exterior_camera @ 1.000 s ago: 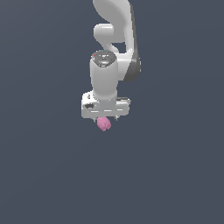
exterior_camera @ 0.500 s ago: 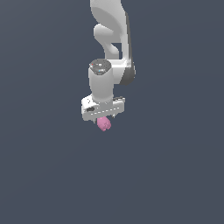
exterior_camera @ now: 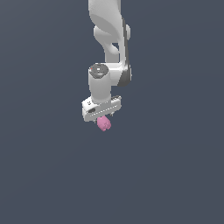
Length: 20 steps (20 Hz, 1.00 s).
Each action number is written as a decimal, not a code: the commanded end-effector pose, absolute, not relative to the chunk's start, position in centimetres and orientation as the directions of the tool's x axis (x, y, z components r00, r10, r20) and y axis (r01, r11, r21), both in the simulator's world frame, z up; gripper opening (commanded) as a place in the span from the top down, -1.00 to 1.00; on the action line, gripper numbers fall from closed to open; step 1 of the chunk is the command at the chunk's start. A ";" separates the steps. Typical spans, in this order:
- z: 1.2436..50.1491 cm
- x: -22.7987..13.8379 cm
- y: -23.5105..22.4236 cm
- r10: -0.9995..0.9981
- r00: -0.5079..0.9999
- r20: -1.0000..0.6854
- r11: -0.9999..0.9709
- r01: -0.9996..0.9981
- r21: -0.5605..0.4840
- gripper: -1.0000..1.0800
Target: Pick up the object and move it to a goal position.
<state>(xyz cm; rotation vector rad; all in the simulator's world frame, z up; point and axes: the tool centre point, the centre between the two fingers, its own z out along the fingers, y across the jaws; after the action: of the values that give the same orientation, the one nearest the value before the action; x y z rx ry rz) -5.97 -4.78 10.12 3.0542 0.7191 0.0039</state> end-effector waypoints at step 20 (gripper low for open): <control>5.4 -6.9 -4.9 0.486 0.874 0.000 -0.874 0.486 0.000 -0.92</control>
<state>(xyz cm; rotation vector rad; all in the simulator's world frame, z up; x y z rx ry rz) -6.87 -4.92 6.05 3.0413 0.7883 -0.0006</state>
